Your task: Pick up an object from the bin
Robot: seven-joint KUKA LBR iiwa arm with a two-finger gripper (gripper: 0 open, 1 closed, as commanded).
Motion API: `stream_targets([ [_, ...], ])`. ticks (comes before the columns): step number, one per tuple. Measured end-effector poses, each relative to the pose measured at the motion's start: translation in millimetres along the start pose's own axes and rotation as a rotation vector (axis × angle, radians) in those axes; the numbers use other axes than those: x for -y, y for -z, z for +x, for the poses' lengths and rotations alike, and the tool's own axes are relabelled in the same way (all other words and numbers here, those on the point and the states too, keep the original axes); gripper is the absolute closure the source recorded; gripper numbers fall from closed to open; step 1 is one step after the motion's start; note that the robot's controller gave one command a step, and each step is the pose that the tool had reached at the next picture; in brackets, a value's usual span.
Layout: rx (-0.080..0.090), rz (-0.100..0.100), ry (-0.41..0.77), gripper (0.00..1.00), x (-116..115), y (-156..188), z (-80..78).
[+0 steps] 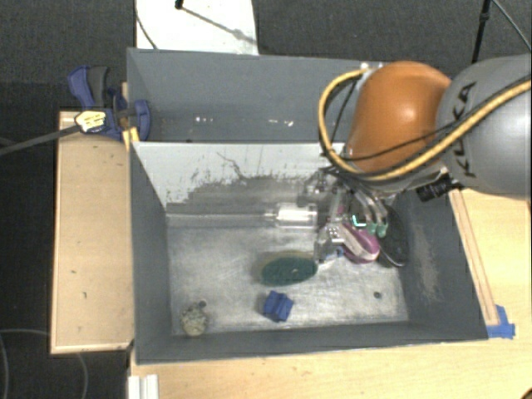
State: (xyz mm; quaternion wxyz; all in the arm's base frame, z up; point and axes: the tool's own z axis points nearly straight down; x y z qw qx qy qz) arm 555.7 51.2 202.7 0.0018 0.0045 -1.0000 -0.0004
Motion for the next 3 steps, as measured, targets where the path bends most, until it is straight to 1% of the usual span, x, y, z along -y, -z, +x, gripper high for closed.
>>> stream_targets([
  [1,0.007,0.000,0.302,0.00,19.2,-131.2,-9.9],
  [2,0.015,0.000,0.298,1.00,18.4,-127.6,-12.6],
  [3,0.013,0.005,0.367,1.00,72.4,32.9,2.1],
])
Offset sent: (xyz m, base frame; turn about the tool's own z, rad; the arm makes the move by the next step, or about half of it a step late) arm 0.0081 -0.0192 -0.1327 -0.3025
